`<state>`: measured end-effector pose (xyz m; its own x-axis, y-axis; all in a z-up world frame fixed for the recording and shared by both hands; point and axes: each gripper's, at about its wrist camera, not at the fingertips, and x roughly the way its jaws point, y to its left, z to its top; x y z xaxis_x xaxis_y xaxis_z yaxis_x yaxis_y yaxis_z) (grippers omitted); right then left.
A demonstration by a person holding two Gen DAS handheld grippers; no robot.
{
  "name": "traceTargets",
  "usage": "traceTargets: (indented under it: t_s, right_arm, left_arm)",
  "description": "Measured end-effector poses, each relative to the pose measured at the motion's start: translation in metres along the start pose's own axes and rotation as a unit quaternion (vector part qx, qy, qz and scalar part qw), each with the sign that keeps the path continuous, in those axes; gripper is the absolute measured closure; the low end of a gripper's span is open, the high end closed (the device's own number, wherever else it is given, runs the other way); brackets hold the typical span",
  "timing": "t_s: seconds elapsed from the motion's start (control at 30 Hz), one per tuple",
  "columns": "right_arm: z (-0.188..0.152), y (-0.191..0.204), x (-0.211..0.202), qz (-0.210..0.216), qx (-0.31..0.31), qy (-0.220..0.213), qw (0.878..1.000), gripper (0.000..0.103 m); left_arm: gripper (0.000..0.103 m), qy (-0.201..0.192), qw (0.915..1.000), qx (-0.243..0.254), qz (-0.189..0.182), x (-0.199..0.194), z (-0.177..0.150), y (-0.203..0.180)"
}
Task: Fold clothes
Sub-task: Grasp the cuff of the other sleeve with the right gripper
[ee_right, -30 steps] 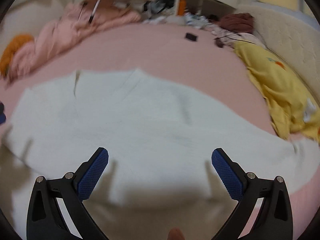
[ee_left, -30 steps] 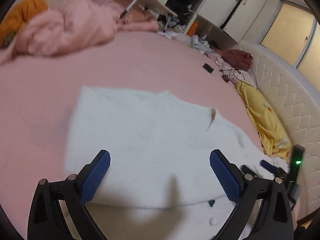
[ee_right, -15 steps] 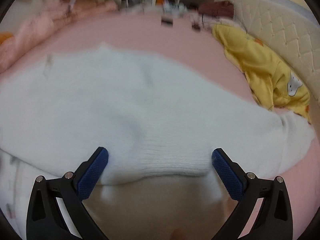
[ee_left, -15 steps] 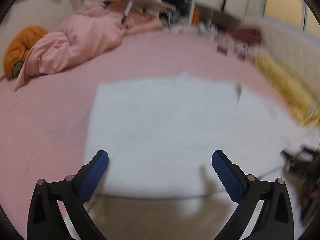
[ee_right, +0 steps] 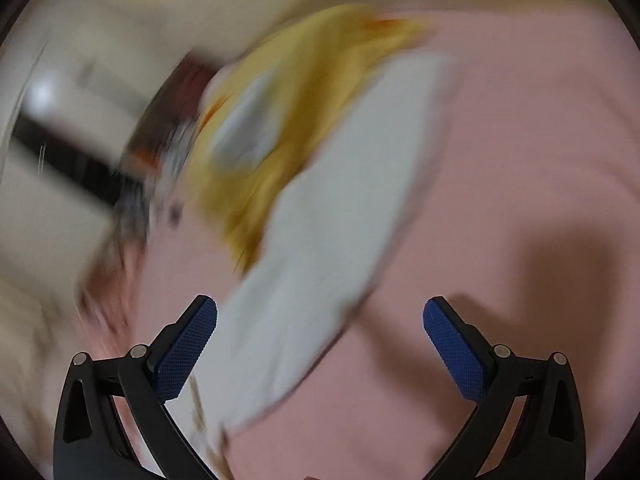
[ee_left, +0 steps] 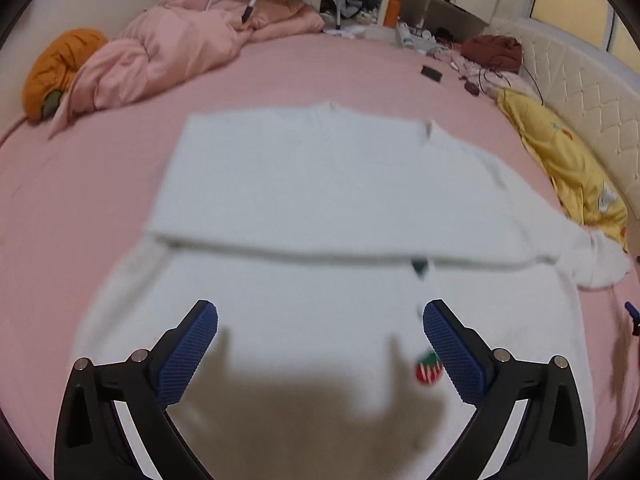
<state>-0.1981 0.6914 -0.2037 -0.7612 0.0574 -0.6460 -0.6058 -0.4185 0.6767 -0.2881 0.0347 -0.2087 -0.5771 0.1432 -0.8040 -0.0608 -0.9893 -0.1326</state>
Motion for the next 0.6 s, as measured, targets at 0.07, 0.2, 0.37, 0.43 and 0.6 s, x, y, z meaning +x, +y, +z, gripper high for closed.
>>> traceTargets:
  t_s: [0.07, 0.2, 0.37, 0.43, 0.6]
  right_arm:
    - [0.027, -0.026, 0.001, 0.01, 0.051, -0.004, 0.999, 0.0]
    - [0.052, -0.04, 0.022, 0.023, 0.057, 0.004, 0.998, 0.0]
    - [0.057, -0.028, 0.039, 0.04, 0.035, -0.023, 0.998, 0.0]
    - [0.061, -0.022, 0.047, 0.037, 0.025, -0.031, 0.999, 0.0]
    - [0.079, -0.013, 0.068, 0.061, 0.032, -0.045, 0.997, 0.0]
  left_arm:
    - [0.0, 0.02, 0.9997, -0.012, 0.01, 0.01, -0.015, -0.007]
    - [0.0, 0.009, 0.9989, -0.041, 0.021, 0.017, -0.034, -0.012]
    - [0.0, -0.011, 0.999, -0.032, 0.029, 0.018, -0.041, -0.017]
    - [0.0, -0.016, 0.9991, -0.03, 0.027, 0.021, -0.042, -0.015]
    - [0.0, -0.026, 0.9989, -0.03, 0.025, 0.023, -0.045, -0.011]
